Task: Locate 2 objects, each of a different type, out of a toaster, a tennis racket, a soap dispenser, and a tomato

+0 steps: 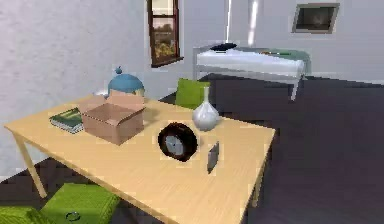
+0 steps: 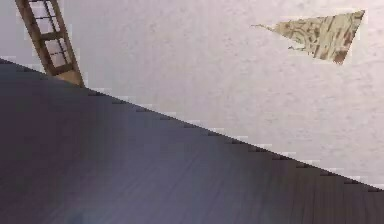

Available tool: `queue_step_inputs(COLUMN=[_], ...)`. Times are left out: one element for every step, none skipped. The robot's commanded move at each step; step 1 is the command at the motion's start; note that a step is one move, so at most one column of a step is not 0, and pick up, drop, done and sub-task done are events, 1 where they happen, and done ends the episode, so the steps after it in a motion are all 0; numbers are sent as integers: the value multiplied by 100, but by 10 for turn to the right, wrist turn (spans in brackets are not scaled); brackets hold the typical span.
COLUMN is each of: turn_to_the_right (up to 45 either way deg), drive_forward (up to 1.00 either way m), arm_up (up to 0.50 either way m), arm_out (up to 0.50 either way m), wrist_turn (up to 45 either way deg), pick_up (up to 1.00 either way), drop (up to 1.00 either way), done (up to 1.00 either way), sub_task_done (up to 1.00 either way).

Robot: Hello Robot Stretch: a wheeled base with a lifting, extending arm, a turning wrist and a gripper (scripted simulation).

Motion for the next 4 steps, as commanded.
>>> queue_step_inputs(turn_to_the_right=[450,450,450,330], drive_forward=[0,0,0,0], arm_up=[0,0,0,0], arm_out=[0,0,0,0], wrist_turn=[0,0,0,0], pick_up=[0,0,0,0], drop=[0,0,0,0], done=[0,0,0,0], sub_task_done=[0,0,0,0])
